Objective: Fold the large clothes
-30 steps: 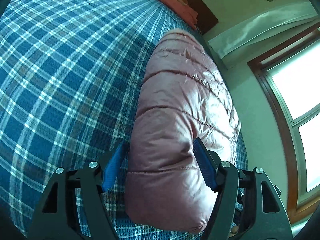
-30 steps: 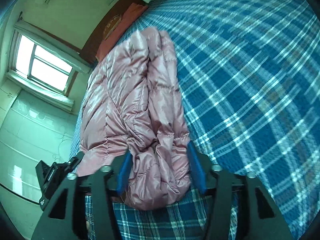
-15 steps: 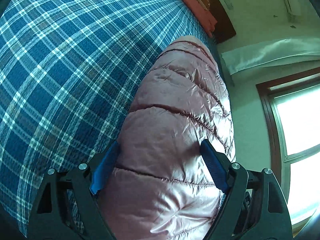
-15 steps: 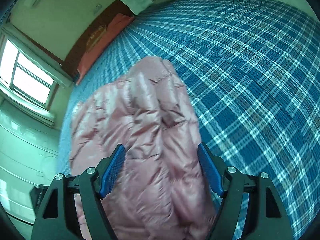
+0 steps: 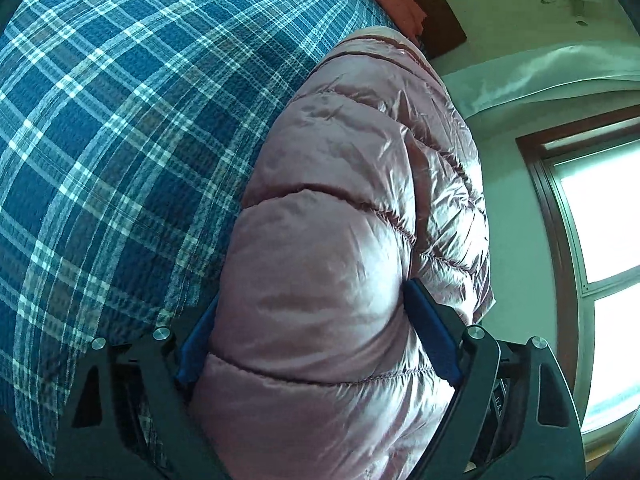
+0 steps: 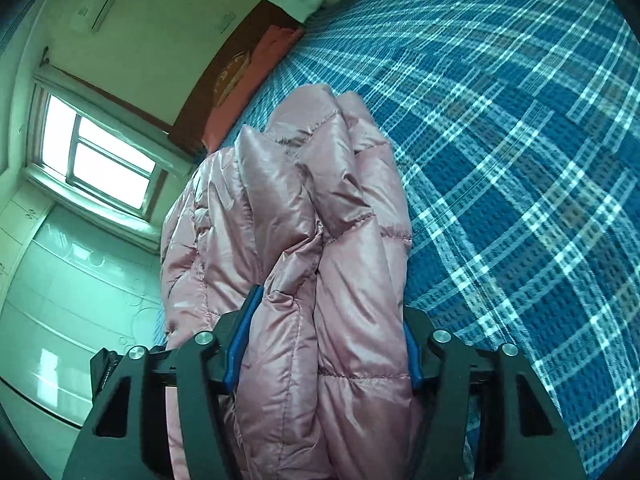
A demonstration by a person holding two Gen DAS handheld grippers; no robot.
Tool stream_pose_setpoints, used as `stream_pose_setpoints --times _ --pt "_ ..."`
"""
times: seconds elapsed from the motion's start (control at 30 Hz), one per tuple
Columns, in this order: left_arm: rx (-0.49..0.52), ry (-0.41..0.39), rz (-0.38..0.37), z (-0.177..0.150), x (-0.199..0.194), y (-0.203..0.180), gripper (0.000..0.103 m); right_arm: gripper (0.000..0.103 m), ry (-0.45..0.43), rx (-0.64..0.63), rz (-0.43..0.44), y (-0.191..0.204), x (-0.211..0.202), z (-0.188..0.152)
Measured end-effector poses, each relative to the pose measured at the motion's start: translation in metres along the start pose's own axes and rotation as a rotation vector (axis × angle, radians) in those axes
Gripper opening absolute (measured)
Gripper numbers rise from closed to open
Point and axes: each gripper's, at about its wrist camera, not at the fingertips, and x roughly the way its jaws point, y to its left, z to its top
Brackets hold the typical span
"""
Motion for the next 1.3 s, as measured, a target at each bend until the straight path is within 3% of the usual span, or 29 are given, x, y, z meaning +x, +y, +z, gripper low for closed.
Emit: stream_pose_setpoints --times 0.13,0.3,0.83,1.03,1.13,1.3 --pt "0.0 0.012 -0.008 0.0 -0.001 0.0 0.084 0.056 0.025 -0.024 0.039 -0.004 0.006 0.005" --pt "-0.083 0.04 -0.051 0.011 -0.002 0.008 0.084 0.058 0.016 0.017 0.087 -0.015 0.004 0.012" --pt "-0.045 0.031 0.004 0.016 0.002 -0.001 0.085 0.064 0.035 -0.013 0.067 -0.01 0.019 0.042" --pt "-0.035 0.038 0.005 0.016 0.005 -0.007 0.084 0.064 0.032 0.007 0.097 -0.01 0.022 0.046" --pt "-0.039 0.045 0.002 0.018 0.005 -0.007 0.084 0.064 -0.022 -0.006 0.048 -0.008 0.017 0.051" --pt "-0.003 0.055 0.001 0.022 0.009 -0.006 0.084 0.066 0.023 -0.048 0.032 -0.002 0.032 0.053"
